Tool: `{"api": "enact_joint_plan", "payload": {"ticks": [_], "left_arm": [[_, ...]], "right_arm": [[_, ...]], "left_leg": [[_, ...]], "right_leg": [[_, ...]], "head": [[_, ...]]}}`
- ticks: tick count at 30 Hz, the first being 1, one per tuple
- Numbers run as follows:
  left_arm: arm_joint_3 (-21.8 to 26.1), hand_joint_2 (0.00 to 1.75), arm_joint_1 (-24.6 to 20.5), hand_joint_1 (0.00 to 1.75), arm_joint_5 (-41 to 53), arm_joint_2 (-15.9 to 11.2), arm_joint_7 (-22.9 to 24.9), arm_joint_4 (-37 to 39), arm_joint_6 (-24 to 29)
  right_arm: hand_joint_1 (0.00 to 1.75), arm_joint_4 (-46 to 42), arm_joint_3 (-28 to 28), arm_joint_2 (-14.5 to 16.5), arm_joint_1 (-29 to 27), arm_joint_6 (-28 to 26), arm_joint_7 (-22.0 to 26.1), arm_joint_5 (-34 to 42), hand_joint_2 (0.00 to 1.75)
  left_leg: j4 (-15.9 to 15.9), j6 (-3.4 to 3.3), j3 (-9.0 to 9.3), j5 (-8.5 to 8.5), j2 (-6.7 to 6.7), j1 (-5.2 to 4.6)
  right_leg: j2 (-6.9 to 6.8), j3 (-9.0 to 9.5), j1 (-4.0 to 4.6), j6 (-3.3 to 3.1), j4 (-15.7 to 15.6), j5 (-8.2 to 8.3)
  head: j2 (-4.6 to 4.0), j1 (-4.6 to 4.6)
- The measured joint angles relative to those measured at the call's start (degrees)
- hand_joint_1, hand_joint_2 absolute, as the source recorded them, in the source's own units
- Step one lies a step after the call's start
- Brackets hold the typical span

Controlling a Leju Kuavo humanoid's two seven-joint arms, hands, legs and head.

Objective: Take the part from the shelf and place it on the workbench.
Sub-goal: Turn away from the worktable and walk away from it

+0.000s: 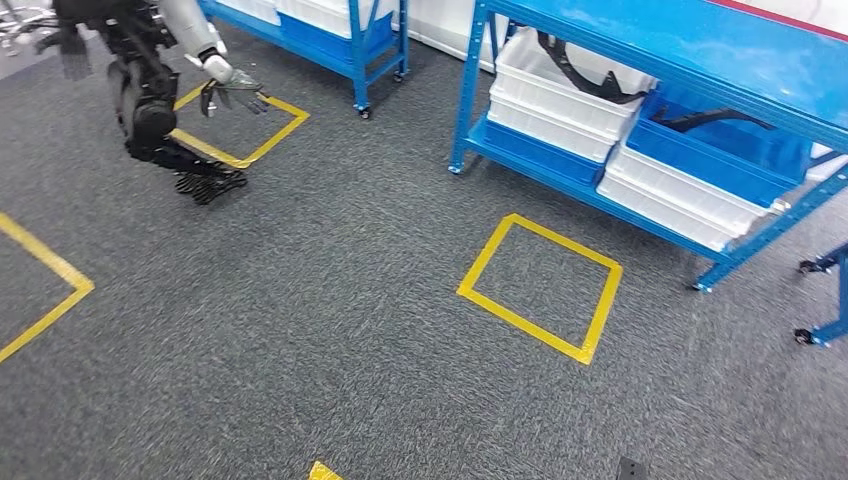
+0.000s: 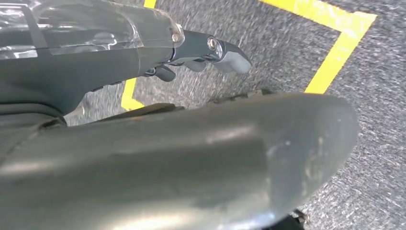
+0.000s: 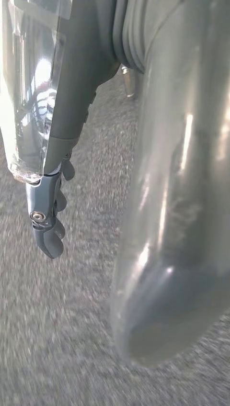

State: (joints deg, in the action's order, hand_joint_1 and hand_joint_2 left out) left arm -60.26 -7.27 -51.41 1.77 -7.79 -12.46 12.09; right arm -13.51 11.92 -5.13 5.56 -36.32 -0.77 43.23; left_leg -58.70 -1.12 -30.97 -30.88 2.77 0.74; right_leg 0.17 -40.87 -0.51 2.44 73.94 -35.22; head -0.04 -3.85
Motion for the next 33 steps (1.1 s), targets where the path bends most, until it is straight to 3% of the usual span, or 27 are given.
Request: {"api": "enact_joint_plan", "payload": {"ticks": [2, 4, 6, 8, 10, 12, 14, 15, 16, 17, 19, 21, 23, 24, 25, 27, 29, 30, 31, 33], "left_arm": [[0.00, 0.00, -0.10, 0.00, 0.01, -0.03, -0.01, -0.01, 0.00], [0.00, 0.00, -0.28, 0.00, 0.03, 0.06, -0.02, -0.02, 0.00], [0.00, 0.00, -0.47, 0.00, 0.05, 0.14, -0.05, -0.02, 0.00], [0.00, 0.00, -0.63, 0.00, 0.09, 0.20, -0.13, -0.05, -0.01], [0.00, 0.00, -0.85, 0.00, 0.14, 0.25, -0.21, -0.08, -0.02], [0.00, 0.00, -0.93, 0.00, 0.19, 0.23, -0.23, -0.08, -0.02], [-0.02, 0.00, -0.78, 0.00, 0.20, 0.15, -0.20, -0.07, -0.04], [-0.03, 0.00, -0.71, 0.00, 0.22, 0.09, -0.18, -0.05, -0.05], [-0.04, 0.00, -0.70, 0.00, 0.26, 0.05, -0.17, -0.05, -0.07], [-0.05, 0.00, -0.72, 0.00, 0.31, 0.02, -0.17, -0.04, -0.08], [-0.10, 0.00, -0.75, 0.00, 0.41, -0.01, -0.17, -0.04, -0.11], [-0.24, 0.00, -0.81, 0.00, 0.48, -0.05, -0.15, -0.04, -0.20], [-0.35, 0.00, -0.91, 0.00, 0.52, -0.12, -0.11, -0.05, -0.27], [-0.37, 0.00, -0.96, 0.00, 0.54, -0.16, -0.10, -0.05, -0.28], [-0.38, 0.00, -1.00, 0.00, 0.56, -0.16, -0.11, -0.05, -0.30], [-0.41, 0.00, -0.96, 0.00, 0.60, -0.16, -0.13, -0.05, -0.32], [-0.49, 0.00, -0.83, 0.00, 0.61, -0.22, -0.09, -0.04, -0.33], [-0.56, 0.00, -0.83, 0.00, 0.61, -0.27, -0.06, -0.04, -0.33], [-0.66, 0.00, -0.87, 0.00, 0.61, -0.31, -0.05, -0.04, -0.33], [-0.81, 0.00, -0.99, 0.00, 0.61, -0.26, -0.15, -0.04, -0.37]], "right_arm": [[0.00, 0.03, 0.04, 0.04, -0.44, 0.03, 0.00, 0.02, 0.00], [0.00, 0.05, 0.07, -0.03, -0.52, 0.09, 0.00, 0.01, 0.00], [0.00, 0.05, 0.10, -0.16, -0.43, 0.14, 0.02, 0.00, 0.00], [0.00, 0.07, 0.11, -0.32, -0.58, 0.15, 0.05, 0.00, 0.00], [0.00, 0.13, 0.16, -0.42, -0.65, 0.16, 0.07, -0.01, 0.00], [0.00, 0.17, 0.35, -0.42, -0.33, 0.23, 0.08, -0.03, 0.00], [0.00, 0.18, 0.55, -0.40, -0.08, 0.32, 0.09, -0.03, 0.00], [0.00, 0.19, 0.59, -0.38, -0.12, 0.36, 0.09, -0.01, 0.00], [0.00, 0.20, 0.61, -0.37, -0.22, 0.39, 0.09, 0.01, 0.00], [0.00, 0.21, 0.62, -0.36, -0.29, 0.43, 0.09, 0.03, 0.00], [0.00, 0.23, 0.68, -0.37, -0.29, 0.49, 0.13, 0.08, 0.00], [0.00, 0.23, 0.79, -0.40, -0.13, 0.51, 0.20, 0.29, 0.00], [0.00, 0.22, 0.92, -0.42, -0.19, 0.52, 0.24, 0.54, 0.00], [0.00, 0.22, 0.98, -0.41, -0.26, 0.52, 0.24, 0.59, 0.00], [0.00, 0.23, 1.02, -0.45, -0.27, 0.51, 0.24, 0.63, 0.00], [0.00, 0.23, 1.09, -0.58, 0.01, 0.50, 0.24, 0.68, 0.00], [0.00, 0.23, 1.28, -0.58, 0.24, 0.49, 0.24, 0.78, 0.00], [0.00, 0.23, 1.39, -0.52, 0.15, 0.48, 0.24, 0.87, 0.00], [0.00, 0.25, 1.49, -0.48, -0.06, 0.47, 0.24, 0.93, 0.00], [0.00, 0.30, 1.56, -0.52, -0.44, 0.40, 0.24, 1.02, 0.00]], "left_leg": [[0.01, 0.14, 0.70, -0.55, 1.37, -0.11], [0.08, 0.50, 1.25, -1.04, 2.43, -0.29], [0.21, 0.99, 1.48, -1.36, 3.29, -0.42], [0.43, 1.61, 1.94, -1.64, 3.64, -0.36], [-1.17, 2.13, 1.63, -2.91, 0.38, -0.20], [-7.38, 2.36, -1.50, -5.87, -3.24, -0.12], [-14.37, 2.49, -5.83, -7.94, -3.41, -0.13], [-15.60, 2.54, -7.06, -7.43, -3.24, -0.12], [-14.60, 2.56, -7.23, -5.68, -3.23, -0.08], [-11.54, 2.58, -6.36, -3.04, -3.68, 0.04], [-4.32, 2.56, -3.70, 1.04, -6.84, 0.54], [-1.17, 2.21, -2.33, 1.62, -8.88, 0.73], [-0.85, 1.55, -2.00, 1.30, -7.56, 0.57], [-0.66, 1.20, -1.78, 1.27, -6.72, 0.56], [-0.46, 0.85, -1.54, 1.22, -5.77, 0.59], [-0.23, 0.24, -1.07, 0.91, -3.60, 0.44], [-0.23, -0.02, -0.76, 0.43, -1.34, 0.22], [-0.23, -0.02, -0.57, 0.19, -0.40, 0.15], [-0.24, 0.03, -0.29, -0.07, 0.42, 0.10], [-0.20, 0.20, 0.47, -0.61, 1.73, -0.02]], "right_leg": [[-0.60, 2.48, 0.06, -0.36, -5.29, 3.97], [-2.49, 6.06, 0.54, -1.13, -12.50, 6.81], [-3.54, 7.38, 1.09, -1.85, -15.30, 6.96], [-2.73, 7.62, 1.13, -2.45, -15.88, 7.03], [-1.85, 8.38, 0.78, -3.06, -16.87, 7.30], [-0.76, 8.90, 0.54, -3.53, -17.39, 7.38], [0.74, 9.10, 0.56, -3.73, -17.36, 7.19], [1.55, 9.27, 0.56, -3.72, -17.33, 7.04], [2.38, 9.52, 0.51, -3.61, -17.26, 6.85], [3.21, 9.78, 0.41, -3.41, -17.12, 6.59], [4.79, 9.90, 0.23, -2.80, -16.47, 5.90], [6.29, 9.50, 0.01, -2.02, -16.02, 5.51], [7.72, 9.23, -0.27, -1.28, -16.18, 5.54], [7.27, 9.13, -0.25, -0.95, -15.98, 5.36], [5.90, 8.65, -0.17, -0.65, -14.95, 4.73], [1.97, 5.84, -0.01, -0.16, -9.34, 1.93], [0.27, 1.76, -0.08, 0.13, -1.95, -0.80], [0.07, 0.69, -0.08, 0.14, -0.19, -0.85], [-0.07, 0.71, -0.06, 0.04, -0.55, 0.25], [-1.23, 3.76, 0.22, -0.67, -7.19, 4.59]], "head": [[0.00, -0.22], [0.00, -0.43], [0.00, -0.37], [0.00, -0.40], [0.00, -0.33], [0.00, 0.26], [0.00, 0.79], [0.00, 0.94], [0.00, 1.02], [0.00, 1.09], [0.00, 1.31], [0.00, 1.49], [0.00, 1.46], [0.00, 1.40], [0.00, 1.15], [0.00, 0.28], [0.00, -0.38], [0.00, -0.46], [0.00, -0.54], [0.00, -0.87]]}}
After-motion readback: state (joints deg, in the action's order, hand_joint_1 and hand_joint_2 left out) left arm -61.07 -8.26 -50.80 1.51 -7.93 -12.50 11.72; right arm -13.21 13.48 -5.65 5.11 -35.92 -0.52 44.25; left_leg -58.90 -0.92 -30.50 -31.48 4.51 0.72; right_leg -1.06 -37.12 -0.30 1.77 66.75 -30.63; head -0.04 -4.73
